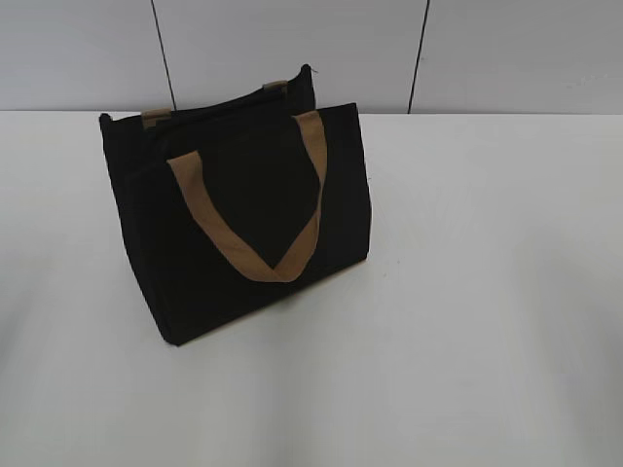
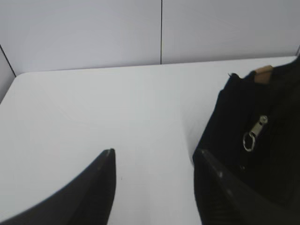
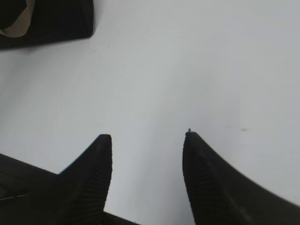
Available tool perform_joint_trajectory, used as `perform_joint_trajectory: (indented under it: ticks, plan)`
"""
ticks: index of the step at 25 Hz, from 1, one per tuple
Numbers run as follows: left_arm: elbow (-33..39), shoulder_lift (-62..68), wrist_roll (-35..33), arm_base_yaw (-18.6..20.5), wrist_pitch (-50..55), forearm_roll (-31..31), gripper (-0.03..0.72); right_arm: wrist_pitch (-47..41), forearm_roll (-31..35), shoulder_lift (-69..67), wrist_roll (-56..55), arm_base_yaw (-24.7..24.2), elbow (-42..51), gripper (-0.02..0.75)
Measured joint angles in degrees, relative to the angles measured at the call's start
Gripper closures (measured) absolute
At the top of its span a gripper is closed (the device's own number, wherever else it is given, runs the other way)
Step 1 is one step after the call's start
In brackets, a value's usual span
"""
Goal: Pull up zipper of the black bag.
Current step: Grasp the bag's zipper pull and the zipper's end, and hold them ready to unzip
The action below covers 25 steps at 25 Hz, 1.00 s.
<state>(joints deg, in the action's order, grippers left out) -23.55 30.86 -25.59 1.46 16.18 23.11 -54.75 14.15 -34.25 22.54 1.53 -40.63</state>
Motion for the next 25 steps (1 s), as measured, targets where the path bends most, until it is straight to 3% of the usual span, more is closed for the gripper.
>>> perform_joint_trajectory:
  ticks: [6,11,14,21,25]
  plan:
    - [5.5,2.7,-1.2,-0.6,-10.4,2.3,0.290,7.2,0.9,-8.7,4.9,0.0,-3.5,0.361]
    - [5.5,7.4,-1.3,-5.1,-12.5,2.5,0.290,9.0,5.2,-16.5,10.0,0.0,-6.3,0.361]
    - [4.5,11.6,-1.4,-7.4,-12.6,2.5,0.290,9.5,7.9,-18.7,13.1,0.0,-7.9,0.361]
    - [2.6,23.1,-1.4,-8.0,-12.3,-0.2,0.354,11.1,9.9,-22.0,15.1,0.0,-11.6,0.361]
    - [-3.4,28.2,-1.4,-8.0,-6.1,-0.9,0.377,11.3,11.5,-23.3,15.5,0.0,-14.0,0.361]
